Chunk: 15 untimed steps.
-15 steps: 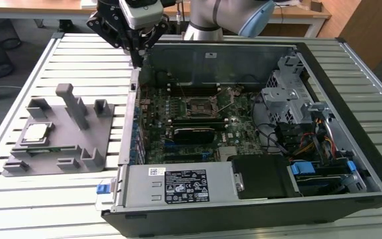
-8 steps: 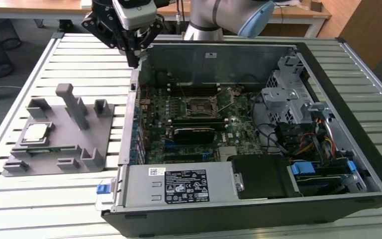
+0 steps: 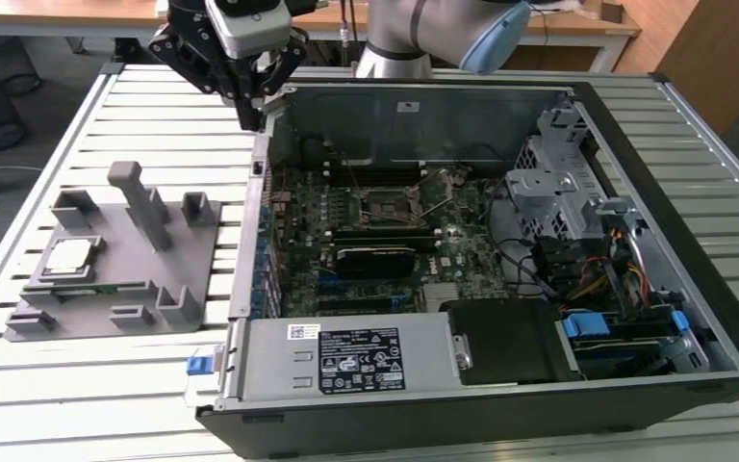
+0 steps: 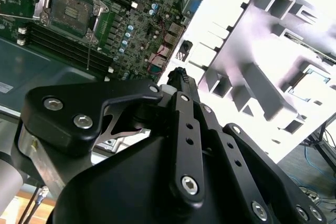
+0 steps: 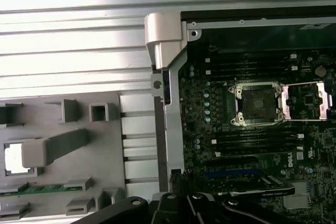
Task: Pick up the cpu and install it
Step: 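Reach for the cpu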
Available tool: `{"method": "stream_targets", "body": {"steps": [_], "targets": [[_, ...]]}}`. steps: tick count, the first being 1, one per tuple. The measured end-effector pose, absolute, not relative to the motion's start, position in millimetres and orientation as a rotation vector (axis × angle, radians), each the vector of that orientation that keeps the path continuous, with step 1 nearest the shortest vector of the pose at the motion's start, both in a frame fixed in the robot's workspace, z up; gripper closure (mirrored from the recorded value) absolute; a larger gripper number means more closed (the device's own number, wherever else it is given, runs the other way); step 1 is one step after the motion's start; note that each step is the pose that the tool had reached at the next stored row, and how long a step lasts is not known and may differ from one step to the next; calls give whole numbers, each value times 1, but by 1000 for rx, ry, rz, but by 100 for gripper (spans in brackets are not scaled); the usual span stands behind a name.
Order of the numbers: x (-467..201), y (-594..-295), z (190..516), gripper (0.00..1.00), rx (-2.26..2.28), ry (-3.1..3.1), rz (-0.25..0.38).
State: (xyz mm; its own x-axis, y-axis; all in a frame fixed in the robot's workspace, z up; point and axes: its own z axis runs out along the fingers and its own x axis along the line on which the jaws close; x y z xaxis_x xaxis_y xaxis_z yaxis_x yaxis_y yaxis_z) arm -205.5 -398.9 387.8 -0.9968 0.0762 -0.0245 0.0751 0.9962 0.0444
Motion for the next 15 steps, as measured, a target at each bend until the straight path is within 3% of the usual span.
{"method": "stream_targets", "body": {"steps": [15], "targets": [[-220,-399,386,89,118,3112,68]]}}
